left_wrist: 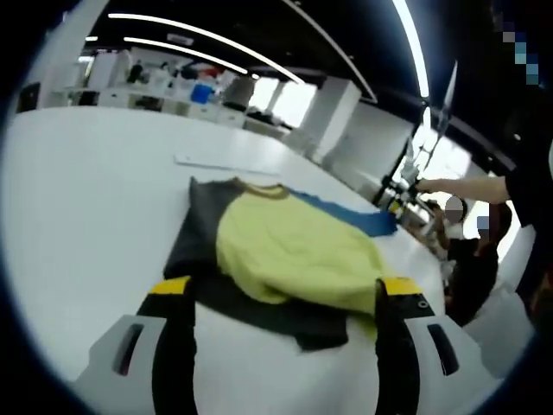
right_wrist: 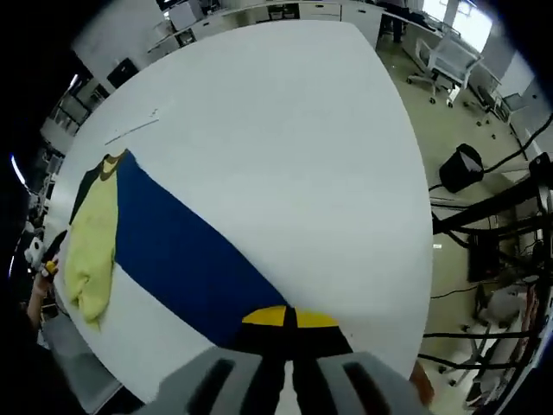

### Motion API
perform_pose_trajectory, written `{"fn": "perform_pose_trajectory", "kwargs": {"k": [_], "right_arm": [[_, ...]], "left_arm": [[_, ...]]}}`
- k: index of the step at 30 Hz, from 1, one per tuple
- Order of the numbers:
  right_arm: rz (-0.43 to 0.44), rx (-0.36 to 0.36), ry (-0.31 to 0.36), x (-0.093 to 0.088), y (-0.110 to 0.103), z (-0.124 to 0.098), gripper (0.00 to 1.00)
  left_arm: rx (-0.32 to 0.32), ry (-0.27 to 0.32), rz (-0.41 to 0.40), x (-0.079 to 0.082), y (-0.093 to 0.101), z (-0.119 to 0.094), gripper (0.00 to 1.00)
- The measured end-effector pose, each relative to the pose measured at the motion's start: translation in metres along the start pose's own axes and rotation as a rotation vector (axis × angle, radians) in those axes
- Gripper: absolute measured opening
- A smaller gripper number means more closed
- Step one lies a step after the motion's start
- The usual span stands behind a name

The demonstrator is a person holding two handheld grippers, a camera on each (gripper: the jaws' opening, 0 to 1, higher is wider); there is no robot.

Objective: Fold the garment on the visible template until the final outline fits inside the template.

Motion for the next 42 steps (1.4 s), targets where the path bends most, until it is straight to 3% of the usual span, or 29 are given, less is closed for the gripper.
{"fn": "perform_pose_trajectory", "kwargs": {"k": [3, 11, 20, 23, 28, 33, 42], "right_arm": [[-0.013, -0.021, -0.016, 0.002, 0.019, 0.015, 0.0], [-0.017, -0.048, -0.038, 0.0, 0.035, 0.031, 0.0], [-0.067, -0.058, -0.022, -0.004, 0.034, 0.034, 0.01], [-0.067, -0.057, 0.02, -0.005, 0.033, 0.03, 0.2], [-0.024, -0.067, 0.097, -0.01, 0.034, 0.019, 0.31], [0.072, -0.036, 0.21, -0.019, 0.028, 0.006, 0.34], [0.407, 0.13, 0.489, -0.044, 0.003, -0.017, 0.3]], "left_arm": [[0.007, 0.004, -0.003, 0.001, 0.0, -0.001, 0.82], [0.019, -0.002, -0.006, -0.001, -0.002, -0.004, 0.82], [0.019, 0.007, -0.007, 0.002, -0.001, -0.004, 0.83], [0.019, 0.007, -0.009, 0.001, -0.001, -0.005, 0.83], [0.016, 0.013, -0.009, 0.002, 0.002, -0.005, 0.83], [0.006, 0.025, -0.006, 0.007, 0.005, -0.006, 0.84], [-0.003, 0.047, -0.001, 0.013, 0.007, -0.01, 0.84]]}}
Point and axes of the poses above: the point that each gripper's makers call its tool centre point, and the gripper's own axes: z roughly forward along the fingers, y roughly to its right, x roughly out of its top, the point moved 4 cm from there along -z, roughly backward along the fingers, and after that the axes turned 15 degrees about -z, right-handed, at the moved point
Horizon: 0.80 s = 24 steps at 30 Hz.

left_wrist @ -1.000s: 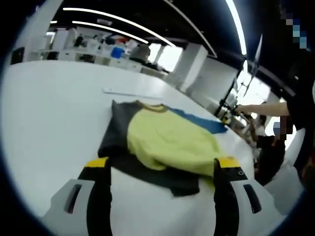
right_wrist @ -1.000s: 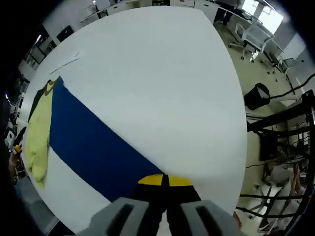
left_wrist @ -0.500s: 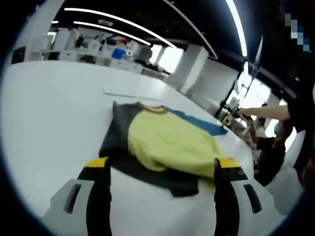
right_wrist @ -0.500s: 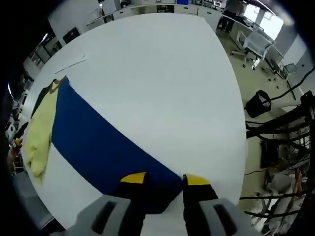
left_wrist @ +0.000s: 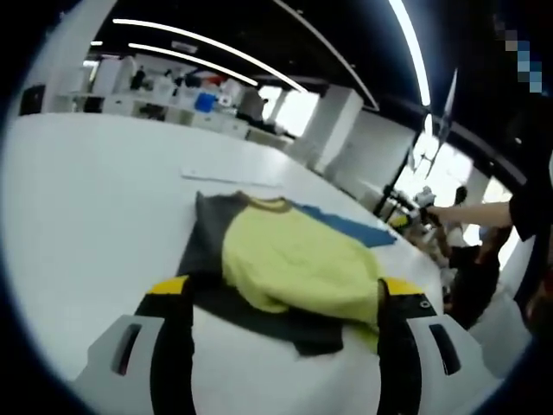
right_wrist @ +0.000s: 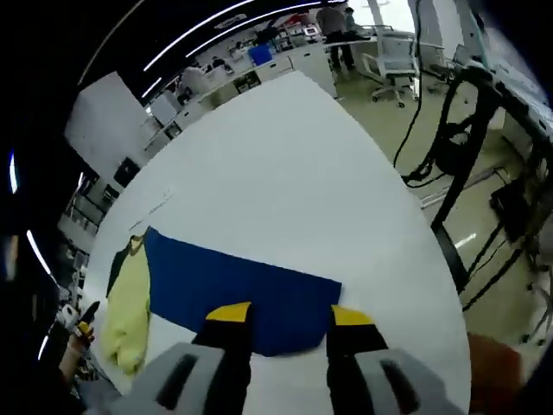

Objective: Fold the garment on the visible template until the final outline fits inside the template.

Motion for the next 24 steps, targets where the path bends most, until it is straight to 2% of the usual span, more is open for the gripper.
{"fn": "perform_pose_trajectory", "kwargs": {"k": [2, 5, 7, 12, 24], "right_arm": [[0.05, -0.003, 0.018, -0.004, 0.002, -0.003, 0.27], [0.124, 0.038, 0.06, -0.012, -0.005, -0.008, 0.21], [0.146, 0.038, 0.054, -0.016, 0.0, -0.007, 0.18], [0.17, 0.042, 0.027, -0.028, 0.0, -0.002, 0.14], [0.205, 0.047, 0.035, -0.033, 0.004, 0.007, 0.12]], "left_arm": [[0.001, 0.001, 0.001, 0.0, 0.0, -0.001, 0.84], [0.003, 0.002, 0.0, 0.0, 0.0, -0.003, 0.84], [0.006, 0.002, 0.001, 0.001, 0.0, -0.003, 0.84], [0.009, 0.008, 0.003, 0.003, 0.0, -0.005, 0.84], [0.025, 0.018, -0.003, 0.006, -0.004, -0.01, 0.84]]}}
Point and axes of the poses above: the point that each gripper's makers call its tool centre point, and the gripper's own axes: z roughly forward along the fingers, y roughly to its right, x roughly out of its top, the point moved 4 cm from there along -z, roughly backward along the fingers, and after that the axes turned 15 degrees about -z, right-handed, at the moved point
